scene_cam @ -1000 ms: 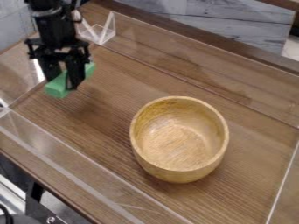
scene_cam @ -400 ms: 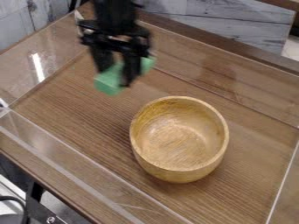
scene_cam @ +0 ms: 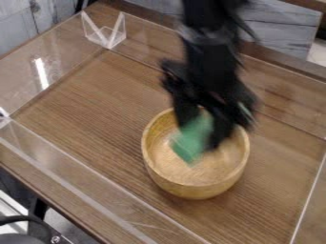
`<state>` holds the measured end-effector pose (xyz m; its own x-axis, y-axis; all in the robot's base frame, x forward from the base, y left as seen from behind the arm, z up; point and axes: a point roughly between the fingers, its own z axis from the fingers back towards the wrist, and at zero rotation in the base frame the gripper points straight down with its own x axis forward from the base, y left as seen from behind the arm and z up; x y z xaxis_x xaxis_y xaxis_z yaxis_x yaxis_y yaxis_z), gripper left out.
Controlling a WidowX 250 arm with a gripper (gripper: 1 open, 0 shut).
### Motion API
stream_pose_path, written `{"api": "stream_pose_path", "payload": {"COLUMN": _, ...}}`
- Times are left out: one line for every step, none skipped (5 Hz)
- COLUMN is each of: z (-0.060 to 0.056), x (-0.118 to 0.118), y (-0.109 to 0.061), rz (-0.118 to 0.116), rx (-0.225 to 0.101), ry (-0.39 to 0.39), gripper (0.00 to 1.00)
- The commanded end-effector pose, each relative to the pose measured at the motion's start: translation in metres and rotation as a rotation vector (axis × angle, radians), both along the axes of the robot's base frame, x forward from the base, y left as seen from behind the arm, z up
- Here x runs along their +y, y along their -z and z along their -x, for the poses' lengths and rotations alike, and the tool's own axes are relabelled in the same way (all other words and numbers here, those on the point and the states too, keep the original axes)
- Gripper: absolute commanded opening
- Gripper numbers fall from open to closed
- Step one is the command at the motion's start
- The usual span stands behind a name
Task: Put the green block in the brown bowl
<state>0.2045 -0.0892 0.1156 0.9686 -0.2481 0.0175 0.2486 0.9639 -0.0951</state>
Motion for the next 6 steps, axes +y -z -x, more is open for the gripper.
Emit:
{"api": "stream_pose_path", "payload": {"z": -0.005, "x": 0.011, "y": -0.017, "rz": 0.012, "rx": -0.085, "ry": -0.046, "gripper": 0.00}}
{"api": "stream_pose_path", "payload": {"z": -0.006, "x": 0.021, "y": -0.019, "rz": 0.019, "rx": -0.095, "ry": -0.067, "gripper": 0.00}}
{"api": "stream_pose_path", "payload": {"z": -0.008, "x": 0.030, "y": -0.021, "rz": 0.027, "rx": -0.105, "ry": -0.085, "gripper": 0.00}}
{"api": "stream_pose_path", "payload": {"z": -0.011, "x": 0.038, "y": -0.021, "rz": 0.033, "rx": -0.119, "ry": -0.101, "gripper": 0.00}}
{"api": "stream_pose_path", "payload": {"z": -0.013, "x": 0.045, "y": -0.020, "rz": 0.037, "rx": -0.136, "ry": -0.111, "gripper": 0.00}}
{"api": "stream_pose_path", "payload": {"z": -0.015, "x": 0.049, "y": -0.018, "rz": 0.043, "rx": -0.145, "ry": -0.118, "gripper": 0.00}}
